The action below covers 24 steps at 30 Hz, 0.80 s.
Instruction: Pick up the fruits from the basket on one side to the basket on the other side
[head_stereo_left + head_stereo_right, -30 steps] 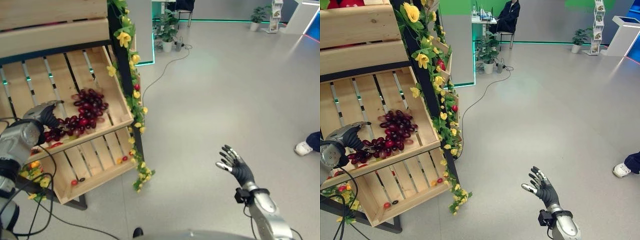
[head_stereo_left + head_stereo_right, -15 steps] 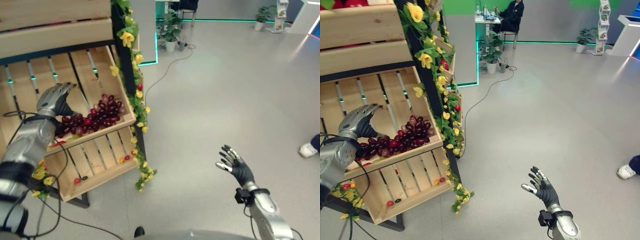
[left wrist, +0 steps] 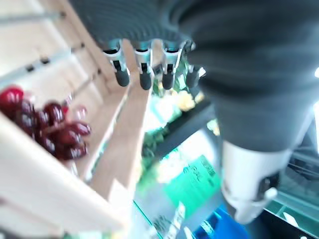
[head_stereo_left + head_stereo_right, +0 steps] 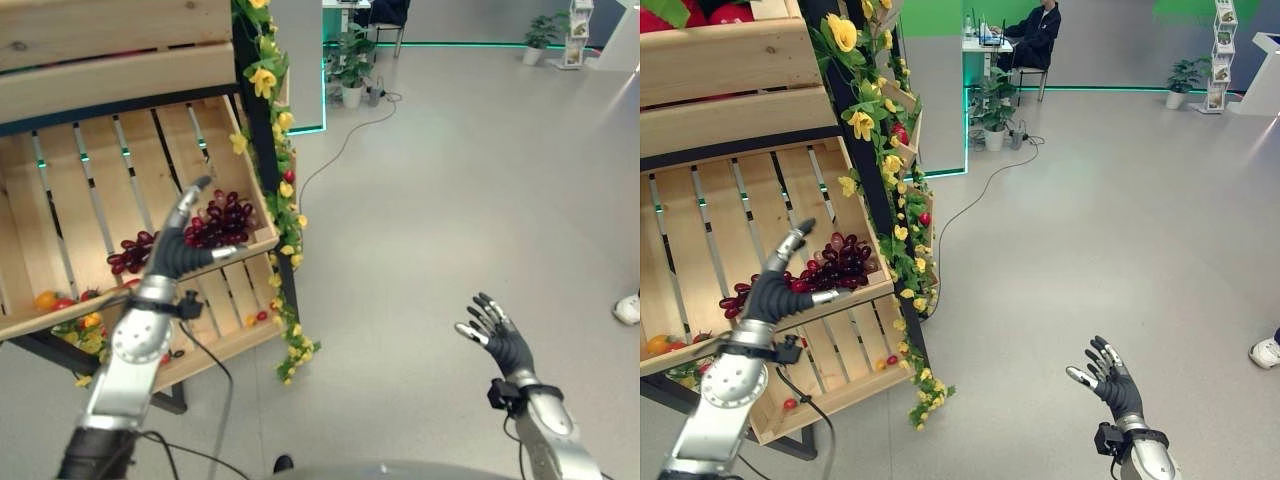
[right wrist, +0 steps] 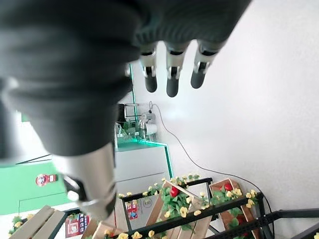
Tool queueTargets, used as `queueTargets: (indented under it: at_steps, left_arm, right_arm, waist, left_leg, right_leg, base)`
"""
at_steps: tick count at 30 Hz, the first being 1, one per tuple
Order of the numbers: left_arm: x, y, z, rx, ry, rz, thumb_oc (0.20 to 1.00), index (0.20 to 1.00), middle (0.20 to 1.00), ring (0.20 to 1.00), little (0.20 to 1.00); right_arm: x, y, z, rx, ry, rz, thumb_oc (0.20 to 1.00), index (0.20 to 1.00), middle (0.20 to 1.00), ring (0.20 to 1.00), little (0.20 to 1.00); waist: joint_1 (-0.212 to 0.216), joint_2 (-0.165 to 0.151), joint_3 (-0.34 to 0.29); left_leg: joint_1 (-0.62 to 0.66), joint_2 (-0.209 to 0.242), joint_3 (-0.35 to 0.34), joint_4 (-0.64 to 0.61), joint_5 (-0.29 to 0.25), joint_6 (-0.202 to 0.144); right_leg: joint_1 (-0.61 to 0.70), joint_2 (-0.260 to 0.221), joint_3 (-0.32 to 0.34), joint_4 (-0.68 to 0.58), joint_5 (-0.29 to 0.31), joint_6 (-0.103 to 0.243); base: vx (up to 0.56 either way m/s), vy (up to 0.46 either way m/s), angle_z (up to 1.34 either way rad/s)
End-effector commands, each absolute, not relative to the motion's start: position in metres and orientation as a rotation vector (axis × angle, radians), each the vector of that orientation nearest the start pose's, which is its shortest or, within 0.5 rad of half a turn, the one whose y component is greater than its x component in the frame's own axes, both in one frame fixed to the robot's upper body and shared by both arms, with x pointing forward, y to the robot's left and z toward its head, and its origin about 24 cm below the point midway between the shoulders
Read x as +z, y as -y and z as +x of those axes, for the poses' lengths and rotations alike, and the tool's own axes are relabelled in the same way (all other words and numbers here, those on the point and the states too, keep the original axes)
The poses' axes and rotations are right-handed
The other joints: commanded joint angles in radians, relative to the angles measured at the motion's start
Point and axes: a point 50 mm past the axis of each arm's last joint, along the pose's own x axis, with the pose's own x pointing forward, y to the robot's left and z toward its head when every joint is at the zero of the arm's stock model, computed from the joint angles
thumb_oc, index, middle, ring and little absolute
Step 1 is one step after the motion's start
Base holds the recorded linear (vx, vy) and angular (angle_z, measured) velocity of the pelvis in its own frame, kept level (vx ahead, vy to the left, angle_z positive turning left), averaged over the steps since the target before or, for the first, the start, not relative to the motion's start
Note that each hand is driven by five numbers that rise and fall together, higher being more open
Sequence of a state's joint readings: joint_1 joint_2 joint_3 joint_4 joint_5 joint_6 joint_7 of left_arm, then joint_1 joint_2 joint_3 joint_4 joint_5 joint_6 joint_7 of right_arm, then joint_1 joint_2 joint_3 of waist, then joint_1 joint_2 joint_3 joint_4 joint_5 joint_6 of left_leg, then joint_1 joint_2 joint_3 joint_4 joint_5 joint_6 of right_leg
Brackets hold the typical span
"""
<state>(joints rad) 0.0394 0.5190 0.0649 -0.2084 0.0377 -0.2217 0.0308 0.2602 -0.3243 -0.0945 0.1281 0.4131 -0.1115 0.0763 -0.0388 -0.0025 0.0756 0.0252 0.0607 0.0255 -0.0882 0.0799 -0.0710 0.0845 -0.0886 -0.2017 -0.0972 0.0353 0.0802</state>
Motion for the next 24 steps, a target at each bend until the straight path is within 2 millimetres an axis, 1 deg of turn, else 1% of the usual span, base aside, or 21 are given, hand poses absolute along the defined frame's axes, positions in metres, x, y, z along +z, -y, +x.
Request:
queueTargets:
  at_steps: [1, 3, 4, 5, 6, 7, 8, 9, 10, 11, 12, 13, 16, 17, 18, 19, 20, 21, 22, 23, 24]
  left_arm:
    - [0.153, -0.23, 0.243, -0.069, 0.504, 0.532, 1.0, 1.0, 1.0, 1.0, 1.0]
    - [0.147, -0.224, 0.242, -0.133, 0.478, 0.455, 1.0, 1.0, 1.0, 1.0, 1.0]
    - [0.144, -0.217, 0.242, -0.186, 0.469, 0.359, 1.0, 1.0, 1.0, 1.0, 1.0]
    - [0.145, -0.217, 0.243, -0.188, 0.47, 0.357, 1.0, 1.0, 1.0, 1.0, 1.0]
    - [0.136, -0.208, 0.247, -0.261, 0.432, 0.238, 1.0, 1.0, 1.0, 1.0, 1.0]
    - [0.136, -0.208, 0.248, -0.263, 0.433, 0.236, 1.0, 1.0, 1.0, 1.0, 1.0]
    - [0.126, -0.197, 0.248, -0.323, 0.391, 0.162, 1.0, 1.0, 1.0, 1.0, 1.0]
    - [0.126, -0.197, 0.248, -0.324, 0.392, 0.162, 1.0, 1.0, 1.0, 1.0, 1.0]
    - [0.116, -0.195, 0.245, -0.336, 0.355, 0.101, 1.0, 1.0, 1.0, 1.0, 1.0]
    - [0.116, -0.195, 0.244, -0.336, 0.354, 0.1, 1.0, 1.0, 1.0, 1.0, 1.0]
    - [0.1, -0.192, 0.243, -0.315, 0.304, 0.029, 1.0, 1.0, 1.0, 1.0, 1.0]
    - [0.095, -0.19, 0.242, -0.312, 0.291, 0.012, 1.0, 1.0, 1.0, 1.0, 1.0]
    - [0.077, -0.192, 0.238, -0.255, 0.235, -0.017, 1.0, 1.0, 1.0, 1.0, 1.0]
    - [0.074, -0.194, 0.238, -0.233, 0.223, -0.004, 1.0, 1.0, 1.0, 1.0, 1.0]
    - [0.072, -0.198, 0.237, -0.212, 0.214, 0.0, 1.0, 1.0, 1.0, 1.0, 1.0]
    - [0.072, -0.198, 0.237, -0.211, 0.215, 0.001, 1.0, 1.0, 1.0, 1.0, 1.0]
    - [0.066, -0.201, 0.237, -0.184, 0.191, 0.023, 1.0, 1.0, 1.0, 1.0, 1.0]
    - [0.06, -0.214, 0.234, -0.114, 0.161, 0.077, 1.0, 1.0, 1.0, 1.0, 1.0]
    - [0.06, -0.215, 0.234, -0.114, 0.161, 0.078, 1.0, 1.0, 1.0, 1.0, 1.0]
    - [0.047, -0.226, 0.23, -0.019, 0.109, 0.106, 1.0, 1.0, 1.0, 1.0, 1.0]
    - [0.047, -0.226, 0.23, -0.018, 0.11, 0.106, 1.0, 1.0, 1.0, 1.0, 1.0]
  right_arm:
    - [0.026, 0.263, 0.201, -0.173, -0.018, 0.061, 1.0, 1.0, 1.0, 1.0, 1.0]
    - [0.031, 0.265, 0.203, -0.181, 0.004, 0.064, 1.0, 1.0, 1.0, 1.0, 1.0]
    - [0.034, 0.269, 0.204, -0.19, 0.019, 0.057, 1.0, 1.0, 1.0, 1.0, 1.0]
    - [0.034, 0.269, 0.204, -0.191, 0.02, 0.057, 1.0, 1.0, 1.0, 1.0, 1.0]
    - [0.042, 0.273, 0.209, -0.202, 0.05, 0.037, 1.0, 1.0, 1.0, 1.0, 1.0]
    - [0.042, 0.274, 0.21, -0.203, 0.051, 0.037, 1.0, 1.0, 1.0, 1.0, 1.0]
    - [0.049, 0.267, 0.222, -0.174, 0.088, 0.035, 1.0, 1.0, 1.0, 1.0, 1.0]
    - [0.05, 0.267, 0.223, -0.174, 0.09, 0.035, 1.0, 1.0, 1.0, 1.0, 1.0]
    - [0.052, 0.261, 0.227, -0.156, 0.105, 0.041, 1.0, 1.0, 1.0, 1.0, 1.0]
    - [0.052, 0.261, 0.227, -0.156, 0.105, 0.04, 1.0, 1.0, 1.0, 1.0, 1.0]
    - [0.051, 0.259, 0.227, -0.163, 0.107, 0.012, 1.0, 1.0, 1.0, 1.0, 1.0]
    - [0.05, 0.261, 0.225, -0.183, 0.107, -0.002, 1.0, 1.0, 1.0, 1.0, 1.0]
    - [0.045, 0.269, 0.215, -0.273, 0.116, 0.029, 1.0, 1.0, 1.0, 1.0, 1.0]
    - [0.042, 0.266, 0.216, -0.283, 0.114, 0.035, 1.0, 1.0, 1.0, 1.0, 1.0]
    - [0.041, 0.264, 0.217, -0.285, 0.112, 0.044, 1.0, 1.0, 1.0, 1.0, 1.0]
    - [0.041, 0.264, 0.217, -0.285, 0.112, 0.044, 1.0, 1.0, 1.0, 1.0, 1.0]
    - [0.036, 0.259, 0.218, -0.286, 0.1, 0.074, 1.0, 1.0, 1.0, 1.0, 1.0]
    - [0.031, 0.252, 0.22, -0.258, 0.078, 0.06, 1.0, 1.0, 1.0, 1.0, 1.0]
    - [0.031, 0.251, 0.22, -0.258, 0.078, 0.06, 1.0, 1.0, 1.0, 1.0, 1.0]
    - [0.021, 0.247, 0.219, -0.262, 0.035, 0.064, 1.0, 1.0, 1.0, 1.0, 1.0]
    - [0.021, 0.247, 0.219, -0.262, 0.036, 0.064, 1.0, 1.0, 1.0, 1.0, 1.0]
  waist:
    - [-0.014, -0.016, 0.015]
    - [-0.018, -0.01, 0.027]
    - [-0.021, -0.01, 0.047]
    - [-0.021, -0.01, 0.048]
    - [-0.021, -0.02, 0.072]
    - [-0.021, -0.018, 0.073]
    - [-0.011, -0.015, 0.083]
    - [-0.01, -0.017, 0.082]
    - [-0.02, -0.018, 0.075]
    - [-0.016, -0.016, 0.075]
    - [-0.039, -0.011, 0.066]
    - [-0.057, -0.01, 0.063]
    - [-0.095, -0.015, 0.068]
    - [-0.091, -0.032, 0.085]
    - [-0.091, -0.036, 0.091]
    - [-0.083, -0.037, 0.087]
    - [-0.081, -0.051, 0.098]
    - [-0.041, -0.054, 0.112]
    - [-0.041, -0.054, 0.111]
    - [-0.004, -0.047, 0.118]
    - [-0.004, -0.049, 0.118]
  left_leg:
    - [0.033, -0.004, -0.012, 0.039, -0.103, 0.0]
    - [0.01, -0.004, -0.02, 0.095, -0.113, -0.005]
    - [-0.023, -0.022, -0.034, 0.159, -0.12, -0.011]
    - [-0.028, -0.022, -0.036, 0.167, -0.124, -0.011]
    - [-0.056, -0.064, -0.092, 0.247, -0.155, -0.021]
    - [-0.061, -0.064, -0.093, 0.255, -0.16, -0.021]
    - [-0.039, -0.125, -0.192, 0.341, -0.216, -0.003]
    - [-0.044, -0.127, -0.19, 0.341, -0.211, -0.002]
    - [-0.014, -0.147, -0.235, 0.356, -0.237, 0.018]
    - [-0.013, -0.145, -0.23, 0.358, -0.24, 0.019]
    - [0.027, -0.147, -0.257, 0.325, -0.279, 0.039]
    - [0.049, -0.145, -0.249, 0.285, -0.304, 0.052]
    - [0.061, -0.141, -0.186, 0.203, -0.284, 0.081]
    - [0.044, -0.164, -0.167, 0.192, -0.274, 0.092]
    - [0.029, -0.161, -0.136, 0.179, -0.272, 0.095]
    - [0.027, -0.16, -0.127, 0.179, -0.274, 0.096]
    - [0.01, -0.154, -0.075, 0.176, -0.267, 0.095]
    - [-0.016, -0.122, -0.007, 0.182, -0.251, 0.094]
    - [-0.018, -0.123, -0.007, 0.182, -0.25, 0.094]
    - [-0.029, -0.093, 0.064, 0.17, -0.22, 0.094]
    - [-0.03, -0.096, 0.065, 0.168, -0.215, 0.094]
  right_leg:
    - [0.025, 0.01, -0.031, 0.017, -0.097, 0.019]
    - [0.024, 0.015, -0.028, 0.025, -0.105, 0.008]
    - [0.021, 0.011, -0.025, 0.032, -0.106, -0.001]
    - [0.021, 0.011, -0.026, 0.032, -0.106, -0.001]
    - [-0.007, 0.002, -0.008, 0.069, -0.103, -0.009]
    - [-0.009, 0.002, -0.009, 0.073, -0.106, -0.009]
    - [-0.063, 0.005, 0.047, 0.131, -0.105, -0.015]
    - [-0.069, 0.002, 0.048, 0.132, -0.102, -0.014]
    - [-0.106, 0.01, 0.102, 0.145, -0.084, -0.007]
    - [-0.107, 0.012, 0.106, 0.147, -0.085, -0.007]
    - [-0.137, 0.016, 0.16, 0.152, -0.061, 0.008]
    - [-0.157, 0.015, 0.188, 0.153, -0.042, 0.023]
    - [-0.233, -0.001, 0.223, 0.151, 0.017, 0.075]
    - [-0.285, -0.016, 0.245, 0.144, 0.075, 0.109]
    - [-0.301, -0.021, 0.24, 0.126, 0.083, 0.126]
    - [-0.307, -0.018, 0.248, 0.124, 0.085, 0.127]
    - [-0.324, -0.026, 0.229, 0.098, 0.112, 0.141]
    - [-0.338, -0.055, 0.077, 0.103, 0.07, 0.124]
    - [-0.34, -0.056, 0.078, 0.103, 0.07, 0.124]
    - [-0.293, -0.086, -0.056, 0.176, 0.006, 0.098]
    - [-0.295, -0.089, -0.055, 0.177, 0.008, 0.098]
  base:
    - [-0.06, -0.076, 0.01]
    - [-0.09, -0.062, 0.01]
    - [-0.09, -0.022, 0.01]
    - [-0.21, -0.035, 0.01]
    - [-0.13, -0.011, 0.09]
    - [-0.22, 0.051, 0.06]
    - [-0.11, 0.071, 0.01]
    - [-0.17, 0.132, -0.86]
    - [-0.07, 0.072, -1.16]
    - [-0.11, 0.19, -1.34]
    - [-0.1, 0.217, -0.92]
    - [-0.18, 0.299, -0.87]
    - [-0.26, 0.272, -1.04]
    - [-0.34, 0.216, -0.65]
    - [-0.28, 0.144, -0.83]
    - [-0.25, 0.102, -1.18]
    - [-0.37, 0.084, -2.1]
    - [-0.37, 0.081, -2.22]
    - [-0.45, 0.107, -2.73]
    - [-0.23, 0.077, -1.88]
    - [-0.41, 0.116, -2.01]
